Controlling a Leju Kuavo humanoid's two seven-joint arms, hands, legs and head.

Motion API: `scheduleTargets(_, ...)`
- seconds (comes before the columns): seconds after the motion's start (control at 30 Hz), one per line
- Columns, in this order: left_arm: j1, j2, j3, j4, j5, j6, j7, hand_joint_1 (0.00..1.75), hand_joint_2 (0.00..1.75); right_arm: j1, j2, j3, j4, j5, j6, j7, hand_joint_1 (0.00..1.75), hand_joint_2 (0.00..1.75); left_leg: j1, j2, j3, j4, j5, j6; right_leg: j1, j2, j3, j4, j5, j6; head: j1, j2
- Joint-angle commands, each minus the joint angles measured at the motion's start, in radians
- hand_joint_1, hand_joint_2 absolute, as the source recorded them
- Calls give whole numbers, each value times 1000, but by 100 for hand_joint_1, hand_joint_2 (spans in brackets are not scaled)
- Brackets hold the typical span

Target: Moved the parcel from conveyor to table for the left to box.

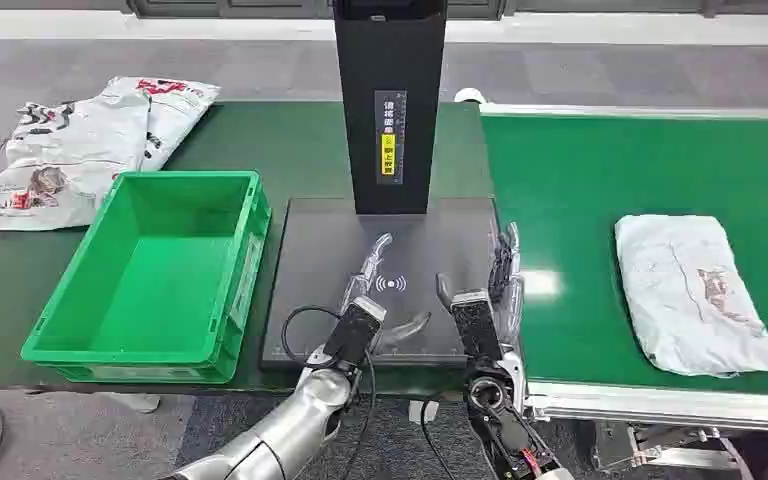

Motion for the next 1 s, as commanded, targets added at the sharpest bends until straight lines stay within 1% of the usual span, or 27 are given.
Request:
scheduleTargets(0.03,-25,43,-56,23,2,-2,3,0,175,-38,-23,19,33,-17,0,2,0,175,0,2,4,-3,0,0,0,1,4,-2,0,0,0,0)
scheduleTargets(0.13,-29,38,-58,29,1,-8,3,0,175,-38,-23,10,33,-14,0,2,0,175,0,1,2,-1,0,0,0,1,2,-1,0,0,0,0)
scheduleTargets(0.17,-30,36,-60,32,-1,-9,3,0,175,-36,-23,7,30,-12,0,2,0,175,0,2,4,-2,0,0,0,1,3,-2,0,0,0,0)
scheduleTargets(0.2,-31,35,-60,33,-1,-8,3,0,175,-33,-23,5,27,-9,0,2,0,175,0,1,2,-1,0,0,0,1,2,-1,0,0,0,0)
scheduleTargets(0.3,-31,34,-60,33,1,-11,3,0,175,-30,-24,1,24,-9,0,2,0,175,0,1,4,-2,-1,0,0,1,4,-3,0,0,0,0)
scheduleTargets(0.37,-31,34,-62,33,0,-11,3,0,175,-28,-23,-4,20,-6,0,2,0,175,0,1,2,-1,0,0,0,0,2,-1,0,0,0,0)
scheduleTargets(0.43,-32,33,-62,33,1,-13,3,0,175,-22,-23,-11,8,0,0,2,0,175,0,1,5,-3,0,1,0,0,5,-3,0,0,0,0)
scheduleTargets(0.5,-32,33,-63,33,1,-15,3,0,175,-20,-23,-14,6,2,0,2,0,175,0,0,2,-1,0,0,0,0,2,-1,0,0,0,0)
scheduleTargets(0.67,-30,32,-63,31,3,-16,3,0,175,-9,-24,-22,-5,5,0,2,0,175,0,0,4,-3,0,1,0,0,4,-3,0,0,0,0)
scheduleTargets(0.7,-30,33,-63,30,3,-16,3,0,175,-4,-24,-23,-14,7,0,2,0,175,0,0,3,-1,0,0,0,-1,3,-2,0,0,0,0)
scheduleTargets(0.77,-30,33,-66,32,1,-14,3,0,175,-1,-25,-13,-24,-20,2,2,0,175,0,0,4,-2,0,0,0,-1,4,-2,0,0,0,0)
scheduleTargets(0.8,-29,33,-65,29,2,-9,3,0,175,1,-28,-9,-38,-58,26,2,0,175,0,0,2,-1,0,0,0,0,2,-2,0,0,0,0)
scheduleTargets(0.87,-28,34,-62,25,4,-9,3,0,175,-3,-28,-4,-33,-58,25,2,0,175,0,0,2,-1,0,0,0,0,2,-1,0,0,0,0)
scheduleTargets(0.9,-27,32,-47,28,19,-18,3,0,175,-11,-28,-5,-18,-84,46,2,0,175,0,0,2,-1,0,0,0,0,2,-1,0,0,0,0)
scheduleTargets(0.93,-30,29,-36,36,28,-32,3,0,175,-11,-30,2,-29,-74,22,2,0,175,0,0,3,-2,0,0,0,0,3,-2,0,0,0,0)
scheduleTargets(0.97,-30,29,-36,36,28,-32,3,0,175,-11,-30,2,-29,-74,22,2,0,175,0,1,2,-1,0,0,0,0,2,-1,0,0,0,0)
scheduleTargets(1.0,-40,24,-26,53,34,-33,3,0,175,-20,-29,5,-19,-79,28,2,0,175,0,1,4,-2,-1,1,0,1,4,-2,0,0,0,0)
